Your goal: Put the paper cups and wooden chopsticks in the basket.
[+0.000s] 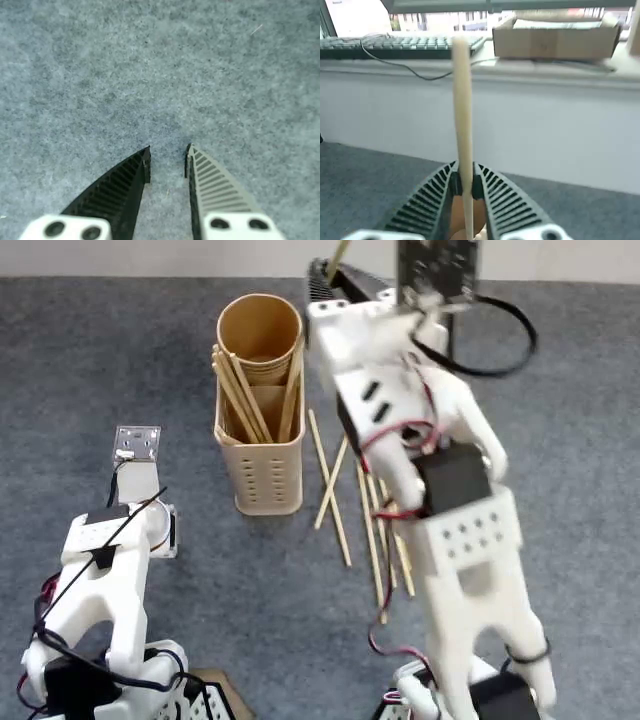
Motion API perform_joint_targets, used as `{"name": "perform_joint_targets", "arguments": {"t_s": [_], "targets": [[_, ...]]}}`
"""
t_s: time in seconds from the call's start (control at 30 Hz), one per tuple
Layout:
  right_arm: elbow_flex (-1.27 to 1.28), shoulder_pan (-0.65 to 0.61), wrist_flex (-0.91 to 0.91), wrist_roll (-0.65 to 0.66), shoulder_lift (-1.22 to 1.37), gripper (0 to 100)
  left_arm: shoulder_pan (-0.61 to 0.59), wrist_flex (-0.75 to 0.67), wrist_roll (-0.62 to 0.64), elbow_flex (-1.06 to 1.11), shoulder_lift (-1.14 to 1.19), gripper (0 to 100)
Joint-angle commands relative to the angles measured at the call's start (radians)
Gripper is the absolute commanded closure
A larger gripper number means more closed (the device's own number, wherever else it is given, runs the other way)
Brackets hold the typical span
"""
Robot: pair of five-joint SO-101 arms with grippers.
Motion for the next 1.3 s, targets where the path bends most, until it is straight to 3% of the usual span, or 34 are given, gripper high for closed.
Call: {"name": "perform_joint_targets", "arguments": {"t_s": [0.0,0.3,0.37,0.47,0.63,0.77,0.93,1.07,1.27], "targets": [[-0.031,-0.03,0.008,-0.057,0.047,99.2,0.027,-0.02,-0.012,-0.002,0.002,85],[0.101,-0.033,0.012,-0.06,0.01,98.8,0.027,-0.02,-0.012,-0.002,0.002,85],[0.113,-0.033,0.038,-0.003,0.01,97.8,0.027,-0.02,-0.012,-0.002,0.002,85],[0.119,-0.084,0.131,0.12,0.012,87.5,0.027,-0.02,-0.012,-0.002,0.002,85],[0.116,-0.09,0.205,0.15,0.005,73.4,0.027,-0.02,-0.012,-0.002,0.002,85],[0.111,0.016,0.308,0.213,0.002,73.3,0.027,-0.02,-0.012,-0.002,0.002,85],[0.12,0.234,0.527,0.313,0.025,73.4,0.027,-0.02,-0.012,-0.002,0.002,85],[0.223,0.398,0.558,0.486,0.165,73.5,0.027,-0.02,-0.012,-0.002,0.002,85],[0.262,0.484,0.486,0.727,0.467,73.5,0.041,-0.018,-0.012,-0.001,0.002,85]]}}
